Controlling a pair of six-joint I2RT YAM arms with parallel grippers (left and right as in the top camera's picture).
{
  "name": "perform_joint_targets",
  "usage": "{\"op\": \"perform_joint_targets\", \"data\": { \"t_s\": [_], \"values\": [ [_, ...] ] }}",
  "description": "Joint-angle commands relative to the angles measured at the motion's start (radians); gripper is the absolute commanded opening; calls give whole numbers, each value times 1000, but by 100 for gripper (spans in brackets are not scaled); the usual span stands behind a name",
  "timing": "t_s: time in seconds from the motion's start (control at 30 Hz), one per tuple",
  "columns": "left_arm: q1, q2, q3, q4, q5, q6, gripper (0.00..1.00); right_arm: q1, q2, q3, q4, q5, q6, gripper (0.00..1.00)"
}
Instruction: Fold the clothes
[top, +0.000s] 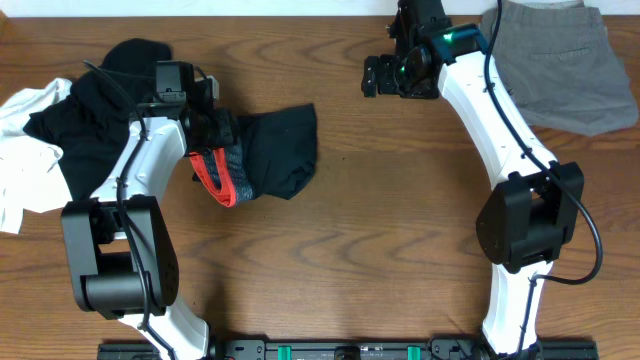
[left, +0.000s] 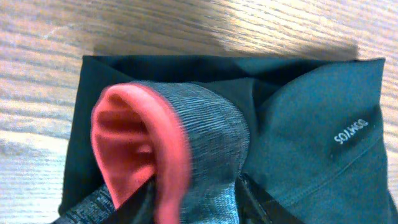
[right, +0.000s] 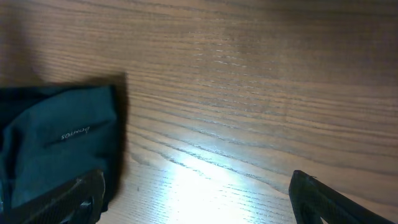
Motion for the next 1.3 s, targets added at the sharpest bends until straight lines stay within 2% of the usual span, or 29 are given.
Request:
{"op": "perform_joint_targets", "data": {
  "t_s": [0.0, 0.03, 0.07, 0.3, 0.5, 0.63, 0.67, 0.73, 0.83, 0.93, 1.07, 1.2, 1.27],
  "values": [
    [4, -6, 15, 2, -7, 11, 19, 2, -25, 7, 2, 16, -16, 93],
    [5, -6, 15, 3, -7, 11, 9, 2, -25, 7, 2, 19, -16, 93],
    [5, -6, 15, 8, -9, 11, 6, 2, -25, 7, 0, 23, -16, 94],
    [40, -87, 50, 13, -16, 10, 6, 2, -25, 7, -13, 30, -16, 96],
    [74, -186, 61, -88, -211, 11, 6, 3, -25, 6, -12, 30, -16, 95],
    [74, -165, 50, -136, -243, 11, 6, 3, -25, 6, -18, 29, -16, 96],
    [74, -154, 48, -137, -244, 12, 7, 3, -25, 6, -19, 29, -16, 96],
    [74, -127, 48, -134, -274, 12, 27, 3, -25, 6, -24, 29, -16, 97],
    [74, -91, 48, -107, -360, 11, 36, 3, -25, 6, -39, 27, -32, 96],
    [74, -77, 49, -77, -378, 11, 50, 3, -25, 6, -54, 23, -52, 97],
    [73, -95, 53, -122, -303, 10, 59, 3, -25, 6, -64, 23, -54, 97],
    [73, -126, 55, -260, -98, 11, 58, 3, -25, 6, -61, 23, -53, 97],
    [72, -123, 51, -330, -66, 11, 58, 3, -25, 6, -59, 23, -54, 97]
  ]
}}
